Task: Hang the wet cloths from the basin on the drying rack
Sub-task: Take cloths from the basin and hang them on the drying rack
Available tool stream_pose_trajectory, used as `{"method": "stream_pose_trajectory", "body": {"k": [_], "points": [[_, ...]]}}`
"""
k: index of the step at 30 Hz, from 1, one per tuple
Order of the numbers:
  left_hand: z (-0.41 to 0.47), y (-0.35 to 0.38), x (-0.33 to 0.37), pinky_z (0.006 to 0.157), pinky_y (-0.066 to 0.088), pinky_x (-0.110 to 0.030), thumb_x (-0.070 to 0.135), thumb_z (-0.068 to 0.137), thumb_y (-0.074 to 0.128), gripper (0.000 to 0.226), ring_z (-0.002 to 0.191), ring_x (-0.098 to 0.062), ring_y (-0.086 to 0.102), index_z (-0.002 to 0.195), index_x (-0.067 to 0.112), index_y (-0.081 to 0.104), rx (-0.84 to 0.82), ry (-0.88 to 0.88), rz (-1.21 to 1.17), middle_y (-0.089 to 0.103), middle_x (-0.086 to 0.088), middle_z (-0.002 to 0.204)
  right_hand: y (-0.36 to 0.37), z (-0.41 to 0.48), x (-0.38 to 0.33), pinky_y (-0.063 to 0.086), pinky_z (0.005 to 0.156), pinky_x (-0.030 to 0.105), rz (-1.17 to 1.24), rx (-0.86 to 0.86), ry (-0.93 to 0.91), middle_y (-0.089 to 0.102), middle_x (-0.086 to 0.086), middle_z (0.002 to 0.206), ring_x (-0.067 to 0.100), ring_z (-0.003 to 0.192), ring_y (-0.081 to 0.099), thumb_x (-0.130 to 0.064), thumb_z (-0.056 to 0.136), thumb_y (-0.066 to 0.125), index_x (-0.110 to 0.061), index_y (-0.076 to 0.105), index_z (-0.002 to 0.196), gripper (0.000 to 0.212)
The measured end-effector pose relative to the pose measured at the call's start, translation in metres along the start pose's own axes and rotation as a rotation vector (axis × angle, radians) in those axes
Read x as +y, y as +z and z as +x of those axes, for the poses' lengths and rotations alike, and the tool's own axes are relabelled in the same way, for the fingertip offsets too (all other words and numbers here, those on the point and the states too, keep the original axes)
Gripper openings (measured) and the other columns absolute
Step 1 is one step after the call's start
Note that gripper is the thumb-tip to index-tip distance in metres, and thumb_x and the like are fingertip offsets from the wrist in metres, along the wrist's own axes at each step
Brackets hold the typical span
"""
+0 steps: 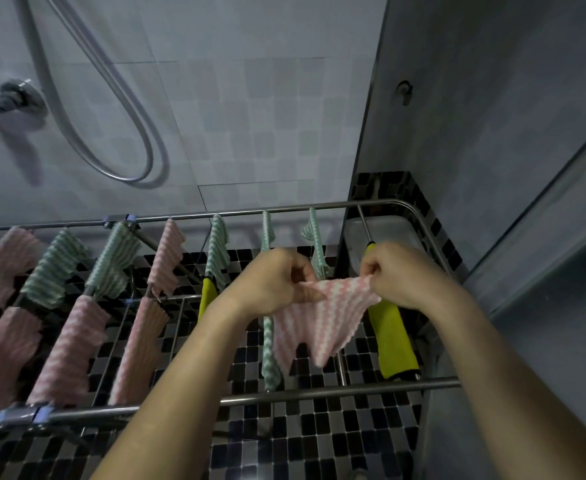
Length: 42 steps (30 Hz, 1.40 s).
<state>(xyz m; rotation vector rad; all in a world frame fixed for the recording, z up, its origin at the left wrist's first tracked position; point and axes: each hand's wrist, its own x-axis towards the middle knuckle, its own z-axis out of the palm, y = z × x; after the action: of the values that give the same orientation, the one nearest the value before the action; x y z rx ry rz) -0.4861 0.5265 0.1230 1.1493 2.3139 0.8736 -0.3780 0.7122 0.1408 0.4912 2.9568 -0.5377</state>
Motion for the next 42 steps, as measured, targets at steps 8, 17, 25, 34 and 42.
{"method": "stream_pose_trajectory", "body": {"k": [8, 17, 25, 34, 42], "points": [[0.014, -0.003, -0.01, 0.069, 0.058, -0.038, 0.037, 0.089, 0.065, 0.016, 0.071, -0.017, 0.069, 0.084, 0.022, 0.068, 0.185, -0.055, -0.148, 0.071, -0.001, 0.076, 0.009, 0.022, 0.027, 0.058, 0.056, 0.026, 1.043, 0.152, 0.286, 0.06, 0.011, 0.077, 0.024, 0.071, 0.063, 0.014, 0.088, 0.046, -0.006, 0.057, 0.066, 0.031], [0.013, -0.005, 0.002, 0.072, 0.05, -0.015, -0.005, 0.081, 0.066, 0.021, 0.083, -0.006, 0.062, 0.088, 0.013, 0.073, 0.393, 0.113, -0.033, 0.066, 0.005, 0.089, -0.006, 0.015, 0.045, 0.035, 0.048, 0.009, 0.461, 0.551, 0.071, 0.057, -0.009, 0.064, -0.001, 0.057, 0.053, 0.003, 0.079, 0.057, -0.021, 0.06, 0.062, 0.029], [-0.012, 0.082, -0.044, 0.074, 0.049, -0.015, -0.019, 0.071, 0.051, 0.042, 0.086, -0.015, 0.062, 0.088, 0.013, 0.074, 0.049, -0.021, 0.172, 0.061, 0.002, 0.092, 0.099, -0.01, 0.07, 0.028, 0.053, 0.023, 0.156, 0.147, 0.129, 0.051, -0.004, 0.075, 0.018, 0.076, 0.053, 0.002, 0.079, 0.06, -0.021, 0.054, 0.062, 0.03], [-0.033, 0.115, -0.054, 0.086, 0.05, -0.019, -0.007, 0.075, 0.056, 0.039, 0.096, -0.012, 0.059, 0.1, 0.018, 0.073, -0.19, 0.027, 0.246, 0.067, 0.002, 0.1, 0.116, -0.033, 0.065, 0.049, 0.086, 0.032, -0.265, -0.187, -0.022, 0.06, 0.007, 0.107, 0.022, 0.11, 0.051, -0.006, 0.089, 0.055, -0.012, 0.069, 0.1, 0.019], [-0.031, 0.145, -0.033, 0.078, 0.054, -0.022, 0.024, 0.091, 0.061, 0.015, 0.085, -0.008, 0.066, 0.105, 0.021, 0.066, -0.001, -0.123, 0.081, 0.07, 0.005, 0.098, 0.129, 0.003, 0.036, 0.053, 0.075, 0.026, 0.601, -0.056, 0.266, 0.067, -0.014, 0.083, 0.008, 0.086, 0.065, -0.019, 0.09, 0.062, -0.022, 0.074, 0.09, 0.013]]}}
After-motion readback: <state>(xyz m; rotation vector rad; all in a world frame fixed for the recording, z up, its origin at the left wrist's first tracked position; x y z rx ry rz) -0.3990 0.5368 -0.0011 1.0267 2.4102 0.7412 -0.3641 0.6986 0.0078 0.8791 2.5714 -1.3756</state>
